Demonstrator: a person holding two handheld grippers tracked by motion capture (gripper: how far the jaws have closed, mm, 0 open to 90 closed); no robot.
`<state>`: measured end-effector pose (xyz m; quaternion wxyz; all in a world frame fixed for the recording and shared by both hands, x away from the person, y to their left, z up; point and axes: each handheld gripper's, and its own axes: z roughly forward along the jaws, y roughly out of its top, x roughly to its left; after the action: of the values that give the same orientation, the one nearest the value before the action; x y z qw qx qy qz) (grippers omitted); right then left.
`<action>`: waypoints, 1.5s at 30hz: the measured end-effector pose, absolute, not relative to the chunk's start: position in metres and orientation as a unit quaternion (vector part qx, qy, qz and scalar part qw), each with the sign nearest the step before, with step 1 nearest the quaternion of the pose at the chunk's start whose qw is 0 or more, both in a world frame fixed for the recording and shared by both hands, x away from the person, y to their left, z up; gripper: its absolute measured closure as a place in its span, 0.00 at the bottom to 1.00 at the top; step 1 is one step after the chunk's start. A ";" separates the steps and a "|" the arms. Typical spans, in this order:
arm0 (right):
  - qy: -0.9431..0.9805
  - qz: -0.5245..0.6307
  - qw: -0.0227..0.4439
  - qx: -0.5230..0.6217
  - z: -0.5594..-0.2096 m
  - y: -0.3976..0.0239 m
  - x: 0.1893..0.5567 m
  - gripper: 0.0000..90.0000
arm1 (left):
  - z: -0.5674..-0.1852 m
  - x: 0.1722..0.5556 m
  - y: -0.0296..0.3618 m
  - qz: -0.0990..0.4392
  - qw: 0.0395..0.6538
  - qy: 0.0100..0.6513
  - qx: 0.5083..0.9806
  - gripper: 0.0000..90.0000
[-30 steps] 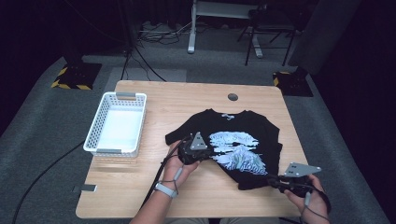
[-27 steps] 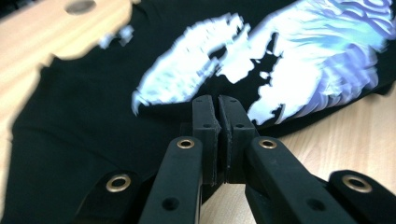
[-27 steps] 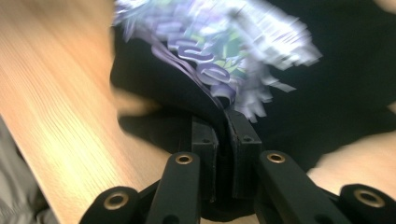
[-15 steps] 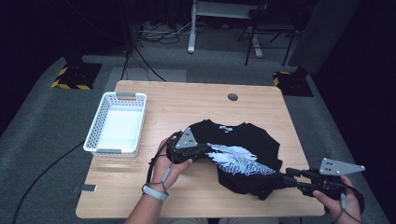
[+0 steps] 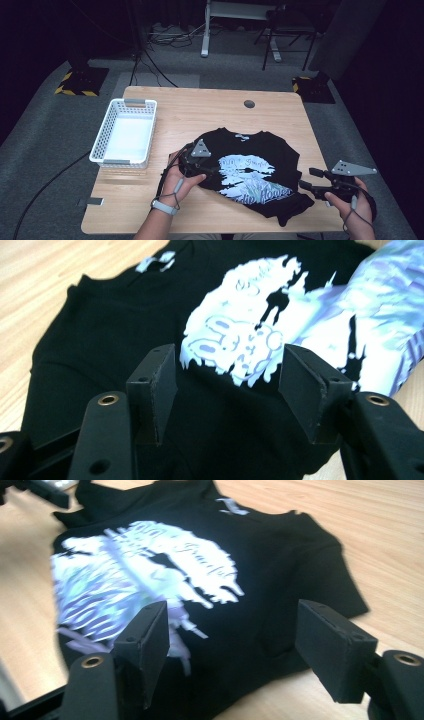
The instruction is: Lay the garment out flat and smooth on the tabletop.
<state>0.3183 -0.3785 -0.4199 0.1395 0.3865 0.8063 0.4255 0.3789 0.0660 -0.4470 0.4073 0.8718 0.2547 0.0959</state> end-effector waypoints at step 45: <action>0.837 0.208 0.159 0.481 -0.475 -0.399 0.367 0.37 | -0.496 0.389 0.120 0.133 0.344 0.360 0.857 0.51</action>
<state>0.3674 -0.3993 -0.4753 0.1590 0.4805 0.8369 0.2085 0.3894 0.1200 -0.4964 0.3438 0.8569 0.3603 0.1331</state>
